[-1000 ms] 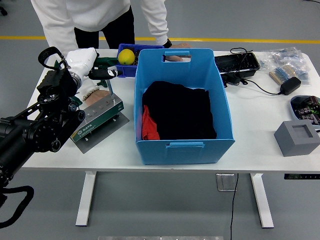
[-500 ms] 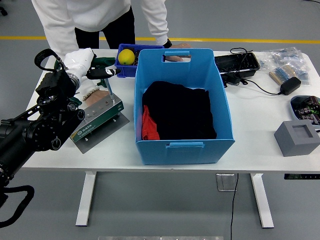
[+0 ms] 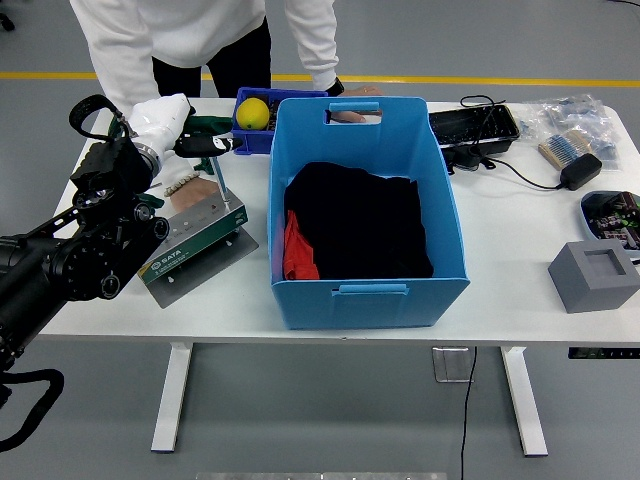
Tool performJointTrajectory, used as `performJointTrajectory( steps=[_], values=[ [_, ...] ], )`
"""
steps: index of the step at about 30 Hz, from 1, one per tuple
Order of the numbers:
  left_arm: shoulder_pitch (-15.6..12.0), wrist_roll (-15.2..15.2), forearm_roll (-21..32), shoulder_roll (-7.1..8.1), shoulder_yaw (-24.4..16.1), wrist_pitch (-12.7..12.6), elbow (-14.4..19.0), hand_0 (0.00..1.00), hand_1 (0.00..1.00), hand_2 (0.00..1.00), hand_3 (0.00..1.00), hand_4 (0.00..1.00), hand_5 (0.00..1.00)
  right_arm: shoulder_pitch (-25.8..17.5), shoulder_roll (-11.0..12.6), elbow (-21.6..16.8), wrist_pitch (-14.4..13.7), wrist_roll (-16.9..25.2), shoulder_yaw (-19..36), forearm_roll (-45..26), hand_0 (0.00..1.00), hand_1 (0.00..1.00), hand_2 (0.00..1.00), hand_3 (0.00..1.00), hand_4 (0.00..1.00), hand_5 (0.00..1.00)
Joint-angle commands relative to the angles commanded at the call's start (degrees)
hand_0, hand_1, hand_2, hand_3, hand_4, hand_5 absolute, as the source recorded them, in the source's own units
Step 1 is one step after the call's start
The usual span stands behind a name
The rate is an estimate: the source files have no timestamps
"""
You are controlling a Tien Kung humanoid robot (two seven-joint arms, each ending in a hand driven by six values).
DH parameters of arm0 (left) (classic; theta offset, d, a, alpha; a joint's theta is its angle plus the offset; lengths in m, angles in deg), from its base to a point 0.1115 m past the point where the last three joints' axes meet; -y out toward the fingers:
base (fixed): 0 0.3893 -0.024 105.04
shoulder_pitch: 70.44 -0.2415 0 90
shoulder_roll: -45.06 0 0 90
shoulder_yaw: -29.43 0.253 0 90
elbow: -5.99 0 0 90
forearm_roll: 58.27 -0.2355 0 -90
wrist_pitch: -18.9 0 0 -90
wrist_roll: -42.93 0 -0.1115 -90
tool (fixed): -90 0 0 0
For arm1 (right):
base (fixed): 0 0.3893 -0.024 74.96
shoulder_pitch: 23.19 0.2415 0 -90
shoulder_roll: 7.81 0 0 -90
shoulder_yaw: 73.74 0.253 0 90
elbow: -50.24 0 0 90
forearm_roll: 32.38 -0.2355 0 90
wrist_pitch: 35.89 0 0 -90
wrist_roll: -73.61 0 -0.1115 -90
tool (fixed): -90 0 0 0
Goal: Lift tool from toolbox,place it in box,lift tool from toolbox,place it in box
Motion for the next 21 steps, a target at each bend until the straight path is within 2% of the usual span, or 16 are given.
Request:
performJointTrajectory(
  steps=[1, 2, 12, 21],
  values=[
    [0.12, -0.1, 0.1, 0.11, 0.16, -0.04, 0.04, 0.098, 0.002, 0.019, 0.051, 0.864, 0.687, 0.0, 0.0, 0.01, 0.0, -0.01, 0.03, 0.04, 0.647, 0.627, 0.698, 0.563, 0.793, 0.681],
    [0.3, -0.23, 0.25, 0.28, 0.45, -0.05, 0.12, 0.1, 0.002, 0.017, 0.052, 0.77, 0.616, -0.02, 0.0, 0.02, 0.0, -0.02, 0.08, 0.07, 0.648, 0.626, 0.697, 0.563, 0.792, 0.684],
    [1.89, -0.36, 1.11, 1.59, 2.44, 1.28, 0.52, 0.099, 0.002, 0.018, 0.055, 0.768, 0.618, -0.19, 0.07, 0.05, 0.05, -0.18, 0.37, 0.58, 0.648, 0.626, 0.697, 0.562, 0.792, 0.685],
    [4.17, -0.56, 1.66, 3.28, 6.03, 1.95, 1.03, 0.096, 0.002, 0.02, 0.059, 0.746, 0.597, -0.68, 0.04, 0.02, 0.02, -0.38, 0.86, 1.25, 0.647, 0.627, 0.697, 0.562, 0.793, 0.684]
  ],
)
